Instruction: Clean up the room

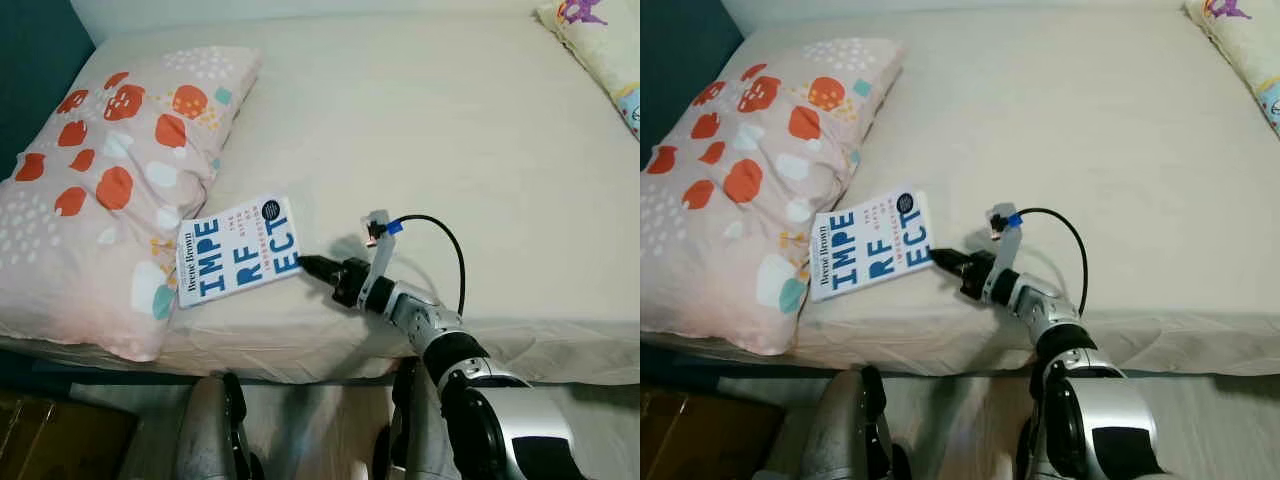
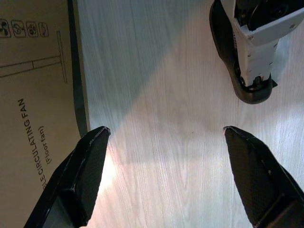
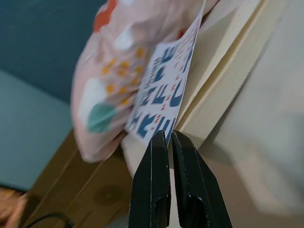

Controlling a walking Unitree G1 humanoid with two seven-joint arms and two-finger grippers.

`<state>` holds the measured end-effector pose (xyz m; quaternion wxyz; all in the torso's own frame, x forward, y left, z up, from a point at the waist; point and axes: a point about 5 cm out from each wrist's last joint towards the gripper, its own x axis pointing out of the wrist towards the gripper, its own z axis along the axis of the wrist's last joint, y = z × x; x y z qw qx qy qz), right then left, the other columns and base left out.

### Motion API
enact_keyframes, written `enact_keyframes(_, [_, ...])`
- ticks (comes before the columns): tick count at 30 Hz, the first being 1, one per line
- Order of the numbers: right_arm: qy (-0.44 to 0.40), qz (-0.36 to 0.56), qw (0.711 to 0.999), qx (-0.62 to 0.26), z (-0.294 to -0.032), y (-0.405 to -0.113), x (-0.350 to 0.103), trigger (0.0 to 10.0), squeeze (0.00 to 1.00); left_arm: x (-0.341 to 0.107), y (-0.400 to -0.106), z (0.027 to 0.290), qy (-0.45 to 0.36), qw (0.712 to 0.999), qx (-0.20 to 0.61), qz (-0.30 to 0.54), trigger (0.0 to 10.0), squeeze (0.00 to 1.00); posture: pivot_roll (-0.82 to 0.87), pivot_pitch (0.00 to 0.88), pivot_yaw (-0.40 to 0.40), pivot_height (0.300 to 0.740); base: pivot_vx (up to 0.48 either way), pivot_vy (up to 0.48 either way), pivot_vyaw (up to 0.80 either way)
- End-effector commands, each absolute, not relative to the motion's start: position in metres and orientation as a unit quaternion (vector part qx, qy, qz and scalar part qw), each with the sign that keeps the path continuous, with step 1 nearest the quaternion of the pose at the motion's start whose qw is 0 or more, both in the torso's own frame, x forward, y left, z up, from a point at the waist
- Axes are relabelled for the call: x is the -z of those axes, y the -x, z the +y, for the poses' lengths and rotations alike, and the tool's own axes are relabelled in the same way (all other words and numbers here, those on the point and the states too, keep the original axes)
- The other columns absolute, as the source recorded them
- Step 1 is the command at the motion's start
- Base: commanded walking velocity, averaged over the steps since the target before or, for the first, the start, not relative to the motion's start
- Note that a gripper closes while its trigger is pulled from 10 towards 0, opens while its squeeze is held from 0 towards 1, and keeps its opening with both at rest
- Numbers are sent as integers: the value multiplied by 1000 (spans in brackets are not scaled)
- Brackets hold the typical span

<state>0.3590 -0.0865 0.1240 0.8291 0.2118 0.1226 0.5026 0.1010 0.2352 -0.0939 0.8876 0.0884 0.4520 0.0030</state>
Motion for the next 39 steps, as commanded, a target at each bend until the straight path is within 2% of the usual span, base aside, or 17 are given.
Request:
enact_keyframes(1, [-223, 198, 797, -525, -75, -339, -93, 10000, 0, 101, -82, 233, -86, 870, -2, 485, 10000, 0, 202, 381, 32, 520, 0, 0, 0])
enact_keyframes(2, [-221, 205, 785, -542, -72, -335, -90, 10000, 0, 101, -81, 232, -86, 869, -2, 487, 10000, 0, 196, 372, 28, 520, 0, 0, 0])
enact_keyframes(5, [-219, 208, 776, -554, -70, -332, -89, 10000, 0, 101, -81, 232, -86, 869, -2, 488, 10000, 0, 196, 372, 28, 520, 0, 0, 0])
enact_keyframes(7, [-208, 222, 750, -586, -60, -324, -84, 10000, 0, 102, -81, 231, -85, 868, -3, 490, 10000, 0, 193, 363, 21, 520, 0, 0, 0])
enact_keyframes(11, [-193, 233, 752, -585, -57, -322, -80, 10000, 0, 103, -82, 228, -83, 867, -4, 491, 10000, 0, 192, 352, 13, 520, 0, 0, 0])
enact_keyframes(15, [-198, 223, 786, -542, -78, -331, -82, 10000, 0, 104, -86, 224, -76, 868, -8, 490, 10000, 0, 189, 336, 1, 520, 0, 0, 0])
enact_keyframes(18, [-207, 193, 828, -484, -107, -342, -90, 10000, 0, 104, -90, 221, -72, 870, -10, 488, 10000, 0, 173, 320, -5, 520, 0, 0, 0])
enact_keyframes(19, [-207, 193, 828, -484, -107, -342, -90, 10000, 0, 104, -90, 221, -72, 870, -10, 488, 10000, 0, 173, 320, -5, 520, 0, 0, 0])
enact_keyframes(21, [-204, 171, 862, -431, -130, -350, -96, 10000, 0, 104, -93, 220, -70, 870, -11, 488, 10000, 0, 160, 311, -6, 520, 0, 0, 0])
enact_keyframes(22, [-204, 171, 862, -431, -130, -350, -96, 10000, 0, 104, -93, 220, -70, 870, -11, 488, 10000, 0, 160, 311, -6, 520, 0, 0, 0])
enact_keyframes(26, [-211, 104, 910, -342, -164, -363, -113, 10000, 0, 104, -99, 217, -68, 870, -9, 489, 10000, 0, 144, 292, -5, 520, 0, 0, 0])
enact_keyframes(31, [-231, 70, 909, -340, -173, -364, -123, 10000, 0, 103, -108, 212, -67, 871, -5, 486, 10000, 0, 135, 264, -8, 520, 0, 0, 0])
enact_keyframes(33, [-254, 43, 888, -380, -167, -362, -130, 10000, 0, 103, -111, 211, -66, 873, -6, 484, 10000, 0, 132, 255, -10, 520, 0, 0, 0])
enact_keyframes(35, [-261, 35, 882, -391, -165, -362, -132, 10000, 0, 102, -112, 211, -66, 873, -6, 484, 10000, 0, 132, 255, -10, 520, 0, 0, 0])
enact_keyframes(37, [-287, -1, 795, -534, -133, -342, -144, 10000, 0, 102, -113, 212, -66, 873, -7, 483, 10000, 0, 129, 249, -11, 520, 0, 0, 0])
enact_keyframes(38, [-287, -1, 795, -534, -133, -342, -144, 10000, 0, 102, -113, 212, -66, 873, -7, 483, 10000, 0, 129, 249, -11, 520, 0, 0, 0])
enact_keyframes(39, [-292, -5, 749, -595, -116, -329, -147, 10000, 0, 102, -113, 212, -66, 873, -8, 484, 10000, 0, 127, 252, -13, 520, 0, 0, 0])
